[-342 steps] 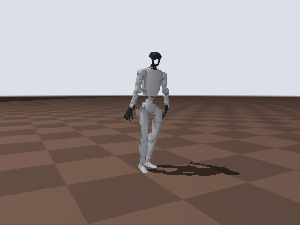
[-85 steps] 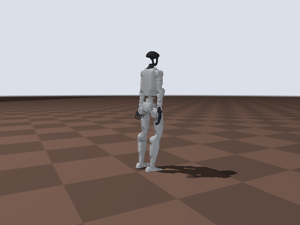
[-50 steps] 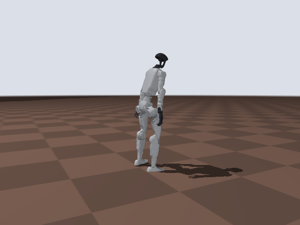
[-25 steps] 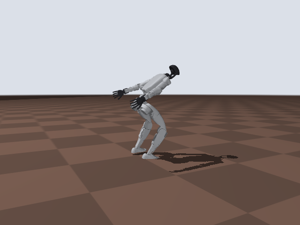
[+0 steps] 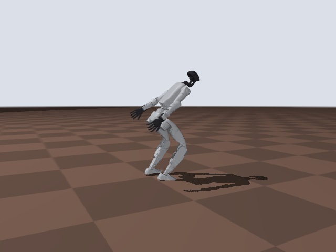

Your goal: Upper body actions

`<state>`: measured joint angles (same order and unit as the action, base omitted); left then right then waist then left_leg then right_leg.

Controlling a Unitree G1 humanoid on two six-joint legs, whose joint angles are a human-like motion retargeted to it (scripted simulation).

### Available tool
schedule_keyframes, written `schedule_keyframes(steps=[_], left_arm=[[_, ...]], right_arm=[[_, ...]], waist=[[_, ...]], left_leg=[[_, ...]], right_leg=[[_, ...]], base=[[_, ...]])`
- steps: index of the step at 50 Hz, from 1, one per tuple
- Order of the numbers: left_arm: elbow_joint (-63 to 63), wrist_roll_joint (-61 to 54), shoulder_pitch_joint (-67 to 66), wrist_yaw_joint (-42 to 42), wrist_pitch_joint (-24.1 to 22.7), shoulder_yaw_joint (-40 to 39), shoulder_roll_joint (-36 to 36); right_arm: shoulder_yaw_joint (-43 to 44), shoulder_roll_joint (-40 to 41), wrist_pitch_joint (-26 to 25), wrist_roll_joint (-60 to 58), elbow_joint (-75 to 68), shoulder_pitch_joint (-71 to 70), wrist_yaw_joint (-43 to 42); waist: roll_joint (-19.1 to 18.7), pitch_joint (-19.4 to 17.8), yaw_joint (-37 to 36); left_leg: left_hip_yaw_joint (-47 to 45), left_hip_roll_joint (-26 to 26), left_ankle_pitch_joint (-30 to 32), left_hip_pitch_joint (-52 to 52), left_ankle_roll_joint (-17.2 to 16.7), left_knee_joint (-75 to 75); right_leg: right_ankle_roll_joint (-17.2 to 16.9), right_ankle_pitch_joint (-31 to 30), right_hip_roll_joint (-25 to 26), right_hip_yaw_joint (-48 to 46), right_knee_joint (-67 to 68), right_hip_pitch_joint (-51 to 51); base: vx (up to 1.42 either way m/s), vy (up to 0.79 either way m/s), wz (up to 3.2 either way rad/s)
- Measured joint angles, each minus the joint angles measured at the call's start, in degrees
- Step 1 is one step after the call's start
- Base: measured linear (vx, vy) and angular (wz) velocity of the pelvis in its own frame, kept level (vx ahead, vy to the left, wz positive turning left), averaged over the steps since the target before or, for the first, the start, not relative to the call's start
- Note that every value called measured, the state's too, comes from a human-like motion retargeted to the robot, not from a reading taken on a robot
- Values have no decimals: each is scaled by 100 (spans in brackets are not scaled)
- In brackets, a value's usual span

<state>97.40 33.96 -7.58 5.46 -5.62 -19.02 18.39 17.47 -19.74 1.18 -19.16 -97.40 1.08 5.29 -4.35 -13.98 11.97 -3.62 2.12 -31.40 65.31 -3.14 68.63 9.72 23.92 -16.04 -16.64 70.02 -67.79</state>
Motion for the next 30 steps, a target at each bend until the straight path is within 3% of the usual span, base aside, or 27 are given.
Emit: schedule_keyframes(steps=[5, 7, 8, 10, 11, 12, 13, 15, 20, 22, 25, 26, 27, 28, 29, 30], left_arm=[[0, 195, 57, 565, -145, 112, -21], [0, 392, 0, 427, -136, 92, -91], [0, 472, -38, 292, -154, 74, -126], [0, 473, -82, 41, -92, 91, -197], [0, 506, -120, 4, -99, 76, -237], [0, 534, -131, 0, -128, 44, -263], [0, 550, -88, 65, -201, -21, -259], [0, 590, 5, 454, -340, -99, -357], [0, 438, 10, 954, -166, 107, -527], [0, 455, 97, 728, -130, 234, -517], [0, 671, 226, 501, 26, 343, -511], [0, 740, 242, 497, 47, 373, -512], [0, 793, 261, 505, 48, 413, -507], [0, 814, 289, 536, 9, 475, -491], [0, 805, 230, 576, -68, 471, -462], [0, 782, 126, 619, -166, 435, -428]], right_arm=[[-302, 276, 90, -195, 0, 12, -162], [-229, 442, 86, -115, 0, 216, -231], [-171, 530, 89, -36, 0, 327, -242], [49, 685, 110, 101, 0, 504, -246], [275, 746, 214, 35, 0, 608, -291], [449, 785, 316, -44, 0, 676, -359], [522, 781, 413, -147, 0, 672, -475], [465, 845, 599, -194, 0, 679, -952], [325, 894, 459, -170, 0, 807, -1182], [307, 909, 468, -349, 0, 762, -1156], [257, 855, 430, -497, 0, 697, -1186], [195, 814, 456, -513, 0, 684, -1195], [137, 772, 485, -530, 0, 663, -1212], [89, 727, 519, -549, 0, 627, -1245], [-103, 703, 529, -540, 0, 604, -1256], [-368, 691, 527, -517, 0, 587, -1258]], waist=[[271, 523, -139], [334, 601, -214], [302, 636, -205], [307, 738, -183], [424, 671, -276], [477, 600, -402], [402, 522, -591], [443, 811, -889], [527, 398, -754], [461, 522, -687], [455, 586, -555], [414, 553, -582], [415, 567, -568], [502, 676, -473], [546, 928, -338], [569, 1251, -183]], left_leg=[[130, -324, 730, -2180, -17, -2354], [227, -492, 1527, -3369, 60, -3664], [130, -472, 2152, -3920, 67, -4295], [-346, -218, 4102, -4707, -269, -5213], [-277, -293, 5325, -5067, -661, -5635], [-249, -262, 6140, -5235, -976, -5730], [-306, -21, 6140, -5017, -1133, -5168], [-608, 22, 6140, -4943, -1186, -5721], [239, -259, 6140, -5510, -1185, -5406], [270, -156, 6140, -5518, -1026, -5843], [-54, -138, 6128, -5628, -613, -6441], [-73, -98, 6135, -5608, -703, -6204], [-86, -112, 5925, -5607, -651, -6099], [-87, -235, 5279, -5642, -317, -6257], [-143, -328, 4021, -5455, 45, -5842], [-227, -406, 2457, -5156, 421, -5141]], right_leg=[[-548, -582, 209, 210, -1995, 1983], [-774, -1384, 356, 58, -3183, 3123], [-1004, -1976, 446, -71, -3820, 3705], [-1565, -3934, 564, -239, -5215, 4768], [-2104, -4809, 279, -528, -5348, 5168], [-2465, -5392, 184, -702, -5414, 5425], [-2470, -5392, 468, -647, -5345, 5398], [-2472, -5392, 315, -1131, -5327, 5065], [-2453, -5392, 723, 351, -5547, 6174], [-2278, -5303, 830, 33, -6473, 6406], [-2076, -4594, 653, -340, -6738, 6438], [-2074, -4666, 682, -329, -6723, 6479], [-2098, -4774, 652, -315, -6687, 6470], [-2176, -4951, 507, -295, -6609, 6363], [-1867, -3842, 543, -237, -6236, 6088], [-1364, -2090, 668, -160, -5715, 5728]], base=[[48, -3, -12], [62, 0, -6], [65, -4, 27], [53, -1, 37], [31, 1, -17], [7, -1, -105], [-11, 0, -136], [-7, 11, -69], [26, 15, 32], [-1, 4, 45], [7, 12, 50], [18, 15, 18], [19, 10, 34], [20, 3, 56], [23, -3, 57], [33, -5, 35]])
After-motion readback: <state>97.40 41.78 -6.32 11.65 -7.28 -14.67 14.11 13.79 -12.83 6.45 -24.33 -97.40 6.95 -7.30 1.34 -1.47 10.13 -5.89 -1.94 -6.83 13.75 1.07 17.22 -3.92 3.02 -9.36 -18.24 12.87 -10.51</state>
